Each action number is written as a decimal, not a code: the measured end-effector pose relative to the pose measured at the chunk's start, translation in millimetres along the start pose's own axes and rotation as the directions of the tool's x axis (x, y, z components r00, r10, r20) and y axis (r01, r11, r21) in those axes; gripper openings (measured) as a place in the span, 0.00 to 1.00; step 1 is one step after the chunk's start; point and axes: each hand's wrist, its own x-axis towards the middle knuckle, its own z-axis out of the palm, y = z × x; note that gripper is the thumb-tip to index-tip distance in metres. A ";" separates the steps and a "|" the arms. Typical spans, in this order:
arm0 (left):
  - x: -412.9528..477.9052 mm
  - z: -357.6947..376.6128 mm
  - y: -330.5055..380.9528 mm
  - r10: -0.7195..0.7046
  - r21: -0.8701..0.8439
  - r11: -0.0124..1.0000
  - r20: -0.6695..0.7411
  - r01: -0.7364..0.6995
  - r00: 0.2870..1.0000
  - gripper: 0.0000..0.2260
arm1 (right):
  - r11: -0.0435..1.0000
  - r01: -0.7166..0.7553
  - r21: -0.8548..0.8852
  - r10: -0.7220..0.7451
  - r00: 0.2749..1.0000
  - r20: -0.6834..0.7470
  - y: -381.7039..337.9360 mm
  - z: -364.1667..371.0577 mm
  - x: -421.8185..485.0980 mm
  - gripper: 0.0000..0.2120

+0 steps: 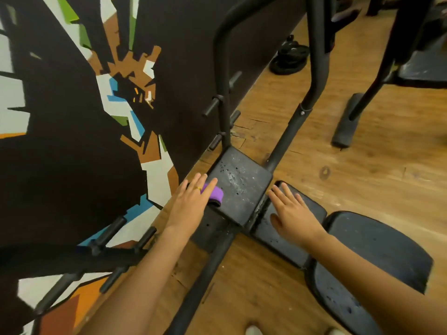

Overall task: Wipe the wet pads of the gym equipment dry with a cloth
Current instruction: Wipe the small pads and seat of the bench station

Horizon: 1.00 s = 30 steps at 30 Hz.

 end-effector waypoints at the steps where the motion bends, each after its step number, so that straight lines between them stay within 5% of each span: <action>1: 12.8 8.0 -9.2 0.023 0.011 1.000 0.009 -0.023 1.000 0.41 | 1.000 -0.016 0.016 0.016 1.000 0.005 -0.2 12.4 12.5 0.33; 10: 97.2 58.3 -48.8 -0.012 -0.120 0.993 0.108 0.025 0.994 0.39 | 0.965 -0.136 0.223 0.163 0.981 -0.107 -14.5 93.7 110.1 0.32; 20: 123.2 71.2 -70.0 0.187 -0.188 0.974 0.332 -0.130 0.924 0.29 | 0.947 -0.131 0.295 0.230 0.914 -0.334 -8.3 170.9 138.2 0.31; 26: 123.5 78.9 -64.1 0.199 -0.116 0.978 0.237 -0.176 0.951 0.28 | 0.948 -0.127 0.292 0.246 0.876 -0.416 -7.7 178.6 140.7 0.30; 30: 107.1 92.4 -63.5 0.190 -0.015 0.982 0.053 -0.189 0.980 0.33 | 0.943 -0.121 0.311 0.251 0.872 -0.420 -7.4 179.2 140.7 0.30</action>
